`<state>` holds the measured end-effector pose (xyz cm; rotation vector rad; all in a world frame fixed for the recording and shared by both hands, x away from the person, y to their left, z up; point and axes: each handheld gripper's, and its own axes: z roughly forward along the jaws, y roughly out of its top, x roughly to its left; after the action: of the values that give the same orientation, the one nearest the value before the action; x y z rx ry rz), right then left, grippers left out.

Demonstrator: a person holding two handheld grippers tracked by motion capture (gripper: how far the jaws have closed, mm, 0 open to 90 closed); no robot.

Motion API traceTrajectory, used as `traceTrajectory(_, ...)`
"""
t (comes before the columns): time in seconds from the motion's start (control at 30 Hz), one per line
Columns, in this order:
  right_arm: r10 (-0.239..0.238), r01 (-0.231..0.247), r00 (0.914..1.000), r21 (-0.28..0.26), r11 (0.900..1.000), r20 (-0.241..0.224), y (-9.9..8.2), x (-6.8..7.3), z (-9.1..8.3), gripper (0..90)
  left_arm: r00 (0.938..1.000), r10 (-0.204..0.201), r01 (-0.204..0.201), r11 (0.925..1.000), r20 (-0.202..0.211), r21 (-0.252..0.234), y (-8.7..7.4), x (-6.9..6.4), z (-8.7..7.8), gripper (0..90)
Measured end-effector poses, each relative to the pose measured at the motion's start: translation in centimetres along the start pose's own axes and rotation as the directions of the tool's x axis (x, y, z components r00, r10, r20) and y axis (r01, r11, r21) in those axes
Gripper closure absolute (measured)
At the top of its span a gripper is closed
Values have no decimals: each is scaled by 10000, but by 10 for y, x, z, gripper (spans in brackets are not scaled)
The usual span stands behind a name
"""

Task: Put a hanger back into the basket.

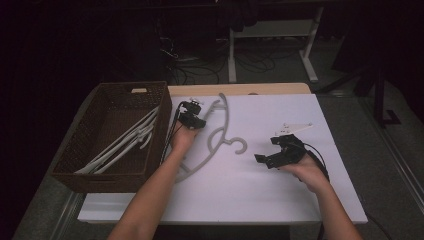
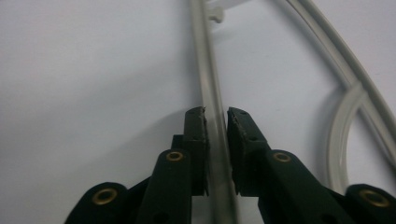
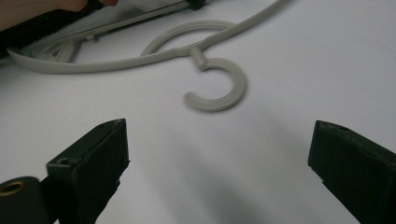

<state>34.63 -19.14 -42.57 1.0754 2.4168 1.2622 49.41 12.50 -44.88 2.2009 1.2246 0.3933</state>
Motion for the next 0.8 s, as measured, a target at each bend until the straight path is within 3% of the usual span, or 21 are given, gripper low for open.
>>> traceTrajectory(0.17, 21, -21, 10000, -40, 10000, 9, 0, -1, -1, 48, 9965, 352, -356, 9994, 764, 39, 1, -19, 1, 813)
traceTrajectory(0.3, 38, -38, 10000, -101, 9999, 1, 0, -1, -3, 49, 9873, 799, -819, 9966, 1371, 88, 1, -41, 1, 813)
traceTrajectory(0.43, 56, -56, 10000, -178, 9998, -5, 0, 0, -6, 49, 9726, 1355, -1393, 9902, 1891, 68, -2, -65, -1, 813)
traceTrajectory(0.57, 33, -33, 10000, -203, 9998, 3, -1, 0, -8, 49, 9484, 2000, -2092, 9778, 2459, 117, -7, -86, -6, 814)
traceTrajectory(0.7, 38, -37, 10000, -189, 9998, 36, -1, 0, -9, 49, 9294, 2334, -2465, 9691, 2860, 102, -13, -99, -9, 813)
traceTrajectory(0.8, 13, -12, 10000, -188, 9998, 34, -1, 0, -8, 49, 9262, 2479, -2577, 9662, 2840, -30, -16, -103, -9, 811)
